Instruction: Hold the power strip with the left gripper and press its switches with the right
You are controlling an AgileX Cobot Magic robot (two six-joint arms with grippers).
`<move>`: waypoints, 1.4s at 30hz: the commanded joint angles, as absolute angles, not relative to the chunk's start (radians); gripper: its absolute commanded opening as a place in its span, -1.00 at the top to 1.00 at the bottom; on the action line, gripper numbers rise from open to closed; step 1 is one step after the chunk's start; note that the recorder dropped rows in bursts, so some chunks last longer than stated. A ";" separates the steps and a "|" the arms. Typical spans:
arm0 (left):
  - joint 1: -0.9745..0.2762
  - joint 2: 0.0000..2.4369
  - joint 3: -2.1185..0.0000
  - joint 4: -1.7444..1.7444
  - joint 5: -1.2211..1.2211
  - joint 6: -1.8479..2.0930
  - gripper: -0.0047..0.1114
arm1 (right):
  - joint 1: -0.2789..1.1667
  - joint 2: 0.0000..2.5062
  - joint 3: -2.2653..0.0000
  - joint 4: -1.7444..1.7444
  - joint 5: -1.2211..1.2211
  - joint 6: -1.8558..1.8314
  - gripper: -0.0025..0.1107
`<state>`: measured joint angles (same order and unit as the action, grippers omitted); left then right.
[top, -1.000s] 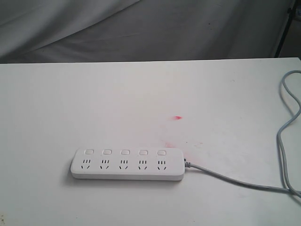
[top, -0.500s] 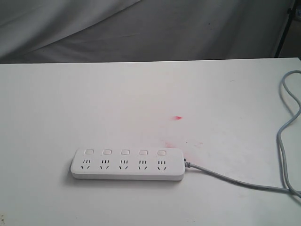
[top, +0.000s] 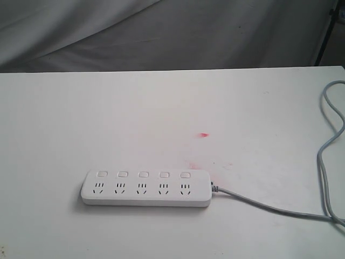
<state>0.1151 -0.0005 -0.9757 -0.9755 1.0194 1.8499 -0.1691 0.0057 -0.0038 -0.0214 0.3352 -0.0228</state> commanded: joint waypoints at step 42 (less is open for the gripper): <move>0.118 0.000 -0.250 -0.108 0.103 0.254 0.91 | -0.170 0.000 0.000 -0.009 0.334 -0.021 0.96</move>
